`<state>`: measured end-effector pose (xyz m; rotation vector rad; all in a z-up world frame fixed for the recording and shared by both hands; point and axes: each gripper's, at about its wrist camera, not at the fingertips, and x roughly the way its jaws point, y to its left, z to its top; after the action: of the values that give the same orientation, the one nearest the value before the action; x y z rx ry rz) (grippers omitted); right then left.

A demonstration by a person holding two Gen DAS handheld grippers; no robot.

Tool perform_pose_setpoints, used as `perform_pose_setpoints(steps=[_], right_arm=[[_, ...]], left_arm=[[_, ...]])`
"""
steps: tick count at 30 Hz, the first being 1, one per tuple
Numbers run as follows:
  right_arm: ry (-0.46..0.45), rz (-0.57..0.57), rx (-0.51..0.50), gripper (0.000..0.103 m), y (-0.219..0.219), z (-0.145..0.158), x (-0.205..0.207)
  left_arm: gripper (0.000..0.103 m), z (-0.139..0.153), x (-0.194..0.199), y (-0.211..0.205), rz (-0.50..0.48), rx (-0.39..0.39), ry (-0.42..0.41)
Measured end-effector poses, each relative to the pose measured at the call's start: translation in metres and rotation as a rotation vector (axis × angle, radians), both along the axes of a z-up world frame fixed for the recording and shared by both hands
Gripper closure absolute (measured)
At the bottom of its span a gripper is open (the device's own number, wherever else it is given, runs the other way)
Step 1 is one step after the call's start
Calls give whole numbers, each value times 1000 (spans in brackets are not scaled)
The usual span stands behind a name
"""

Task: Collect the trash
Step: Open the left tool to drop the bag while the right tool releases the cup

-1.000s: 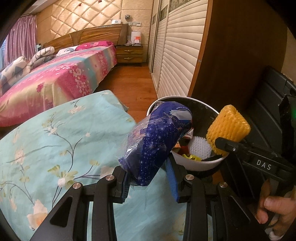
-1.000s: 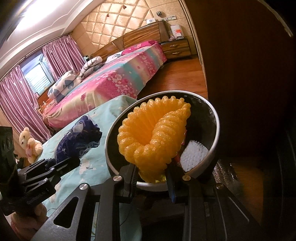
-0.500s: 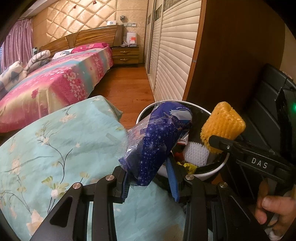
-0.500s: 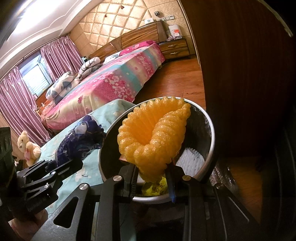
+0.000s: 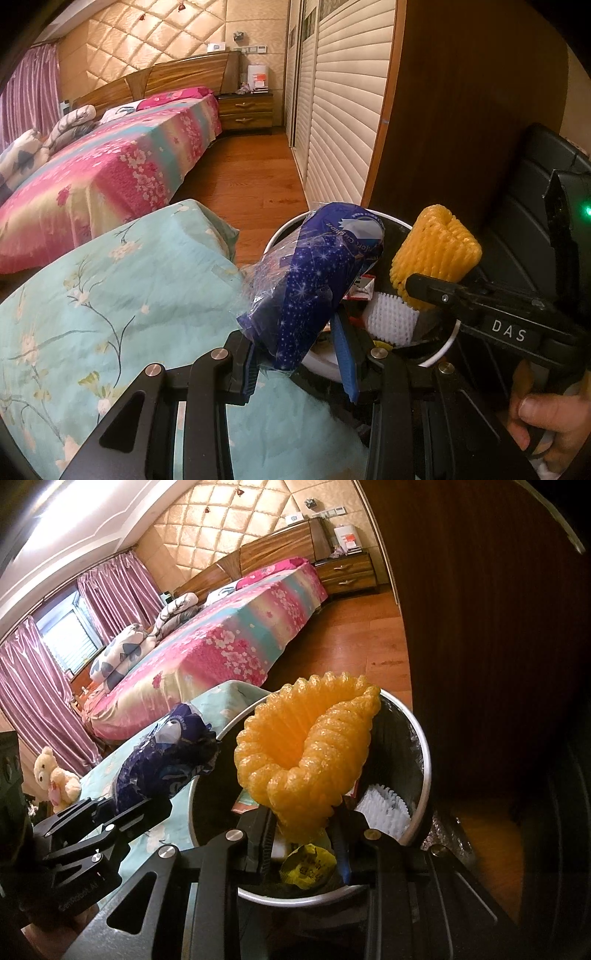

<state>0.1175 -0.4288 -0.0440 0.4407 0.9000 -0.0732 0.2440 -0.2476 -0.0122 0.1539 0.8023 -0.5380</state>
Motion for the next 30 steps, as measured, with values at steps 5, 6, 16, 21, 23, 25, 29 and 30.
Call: perform_pose_setpoints(steps=[5, 6, 16, 21, 23, 25, 29, 30], right_arm=[[10, 1, -4, 75, -5, 0, 7], [11, 2, -5, 75, -5, 1, 8], [24, 2, -12, 75, -7, -3, 13], [41, 7, -12, 74, -8, -5, 18], [47, 9, -14, 74, -8, -6, 21], [53, 9, -12, 74, -8, -8, 22], [68, 5, -5, 73, -10, -11, 24], [70, 6, -4, 73, -10, -12, 25]], left_arm=[[69, -1, 7, -5, -2, 8, 6], [69, -1, 7, -6, -3, 9, 6], [68, -4, 15, -13, -13, 21, 11], [68, -5, 17, -16, -16, 25, 20], [67, -5, 18, -17, -19, 28, 25], [67, -6, 20, -18, -19, 32, 28], [66, -7, 23, -19, -20, 39, 34], [66, -7, 23, -20, -22, 40, 35]])
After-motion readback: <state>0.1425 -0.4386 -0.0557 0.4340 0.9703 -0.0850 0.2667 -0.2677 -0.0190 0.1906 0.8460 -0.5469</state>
